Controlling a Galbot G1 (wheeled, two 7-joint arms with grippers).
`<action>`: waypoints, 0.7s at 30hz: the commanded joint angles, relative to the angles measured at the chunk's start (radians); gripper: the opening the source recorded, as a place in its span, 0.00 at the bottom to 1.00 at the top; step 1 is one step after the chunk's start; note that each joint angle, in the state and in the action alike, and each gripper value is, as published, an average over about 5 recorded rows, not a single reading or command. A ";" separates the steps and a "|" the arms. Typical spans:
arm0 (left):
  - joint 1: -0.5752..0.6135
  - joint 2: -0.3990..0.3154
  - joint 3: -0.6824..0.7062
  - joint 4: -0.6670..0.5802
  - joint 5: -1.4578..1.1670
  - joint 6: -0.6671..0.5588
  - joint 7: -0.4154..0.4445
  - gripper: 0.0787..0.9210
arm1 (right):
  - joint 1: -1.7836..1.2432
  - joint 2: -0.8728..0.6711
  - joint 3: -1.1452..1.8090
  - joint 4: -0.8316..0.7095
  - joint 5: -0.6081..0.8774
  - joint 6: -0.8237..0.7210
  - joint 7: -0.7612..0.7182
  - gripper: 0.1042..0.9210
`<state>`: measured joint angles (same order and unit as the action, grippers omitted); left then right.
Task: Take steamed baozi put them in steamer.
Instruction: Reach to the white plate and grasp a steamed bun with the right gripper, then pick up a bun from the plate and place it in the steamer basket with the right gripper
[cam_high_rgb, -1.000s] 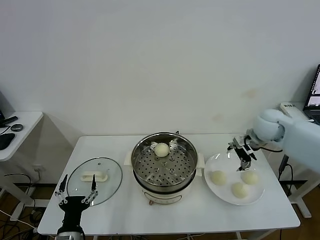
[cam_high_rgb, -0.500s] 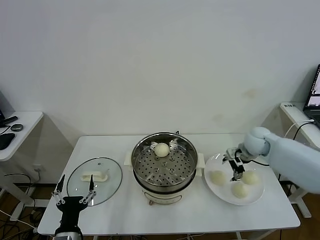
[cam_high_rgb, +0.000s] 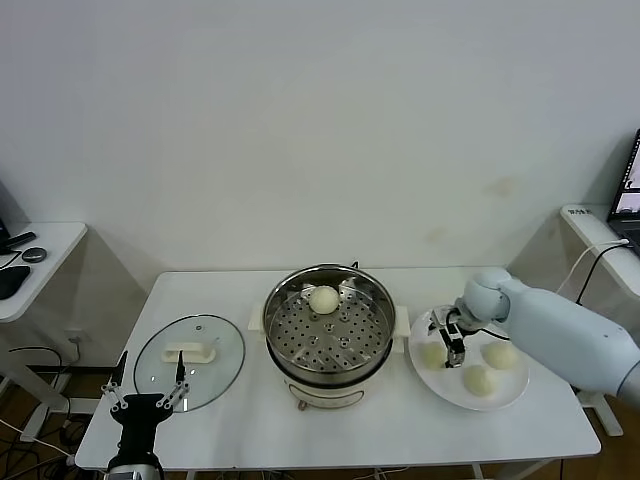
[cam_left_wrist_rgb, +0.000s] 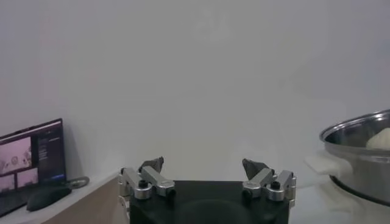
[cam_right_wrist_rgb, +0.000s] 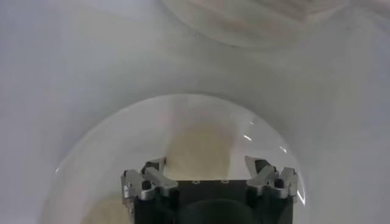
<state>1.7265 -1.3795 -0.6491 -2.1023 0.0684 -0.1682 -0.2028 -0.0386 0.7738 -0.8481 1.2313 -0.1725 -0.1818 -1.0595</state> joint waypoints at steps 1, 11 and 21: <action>0.000 0.000 0.000 0.001 0.000 -0.001 0.000 0.88 | -0.022 0.030 0.014 -0.024 -0.017 -0.001 0.003 0.73; 0.000 0.000 0.001 -0.003 -0.002 0.000 0.000 0.88 | 0.040 -0.034 -0.006 0.043 0.017 -0.015 -0.020 0.44; -0.018 0.004 0.017 0.000 -0.009 0.003 0.002 0.88 | 0.413 -0.178 -0.181 0.187 0.256 -0.067 -0.070 0.44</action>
<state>1.7096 -1.3755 -0.6332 -2.1023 0.0593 -0.1657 -0.2014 0.1864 0.6671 -0.9457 1.3500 -0.0334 -0.2298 -1.1100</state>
